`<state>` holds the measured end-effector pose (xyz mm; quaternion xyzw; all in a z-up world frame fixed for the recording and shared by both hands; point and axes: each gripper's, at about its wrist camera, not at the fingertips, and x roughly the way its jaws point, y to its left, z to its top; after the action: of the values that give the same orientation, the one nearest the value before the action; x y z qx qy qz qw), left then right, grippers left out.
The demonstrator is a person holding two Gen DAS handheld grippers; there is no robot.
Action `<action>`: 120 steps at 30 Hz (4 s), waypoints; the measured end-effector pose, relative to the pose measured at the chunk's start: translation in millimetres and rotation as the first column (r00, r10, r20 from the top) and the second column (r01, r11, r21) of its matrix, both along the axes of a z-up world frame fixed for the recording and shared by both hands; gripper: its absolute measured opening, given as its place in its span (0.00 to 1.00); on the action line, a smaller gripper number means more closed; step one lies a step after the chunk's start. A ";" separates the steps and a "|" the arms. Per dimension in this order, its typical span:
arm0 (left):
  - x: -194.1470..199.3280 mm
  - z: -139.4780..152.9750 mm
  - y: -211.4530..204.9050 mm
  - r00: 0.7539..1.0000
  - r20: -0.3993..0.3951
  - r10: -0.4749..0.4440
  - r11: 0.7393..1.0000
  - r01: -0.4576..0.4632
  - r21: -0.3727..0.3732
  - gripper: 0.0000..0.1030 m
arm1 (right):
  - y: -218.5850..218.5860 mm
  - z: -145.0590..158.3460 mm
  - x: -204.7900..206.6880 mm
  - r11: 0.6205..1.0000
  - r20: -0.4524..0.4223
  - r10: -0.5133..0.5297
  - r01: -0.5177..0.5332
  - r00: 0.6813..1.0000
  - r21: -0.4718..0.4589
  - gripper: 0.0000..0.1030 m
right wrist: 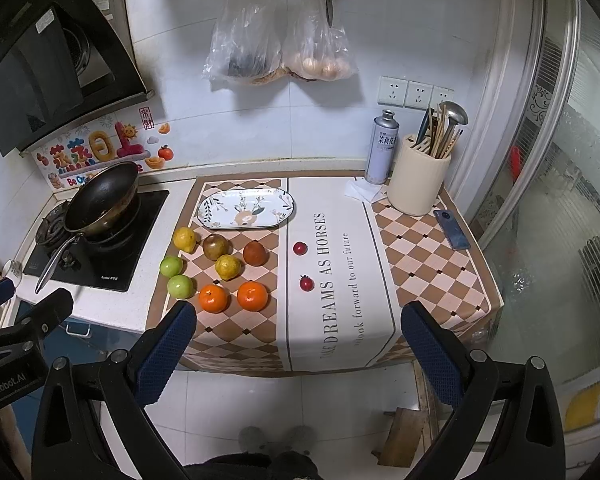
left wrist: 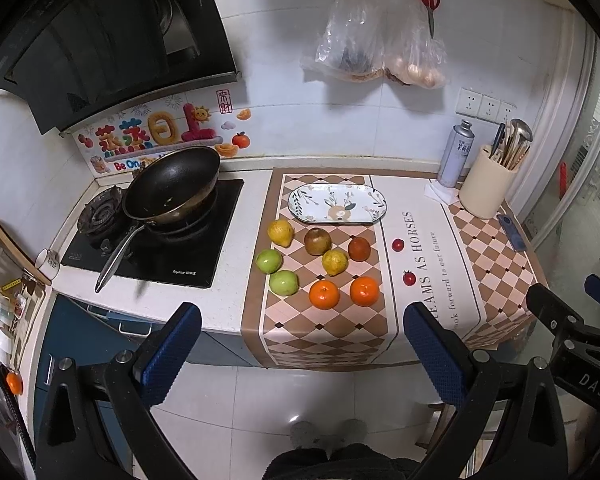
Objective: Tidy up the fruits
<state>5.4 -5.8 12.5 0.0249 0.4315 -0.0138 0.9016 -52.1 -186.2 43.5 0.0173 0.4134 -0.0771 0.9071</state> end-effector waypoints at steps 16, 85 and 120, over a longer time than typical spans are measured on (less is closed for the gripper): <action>1.9 0.1 -4.5 1.000 -0.001 0.003 1.000 -0.003 -0.012 1.00 | 2.2 -1.5 0.1 1.000 -0.006 0.001 -0.001 1.000 0.004 1.00; 213.9 -209.5 86.1 0.906 -0.359 0.223 0.975 -0.209 0.078 1.00 | -3.2 -285.1 225.1 0.967 -0.437 0.028 0.086 0.899 0.240 1.00; 336.7 -346.8 37.2 0.759 -0.640 0.119 0.993 -0.077 0.094 0.56 | 32.4 -408.1 301.2 0.926 -0.637 0.110 0.154 0.763 0.344 0.66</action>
<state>342.2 31.4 -334.3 0.0238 0.7158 0.0390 0.6968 249.2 -153.8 -364.6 0.1682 0.7065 -0.0085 0.6873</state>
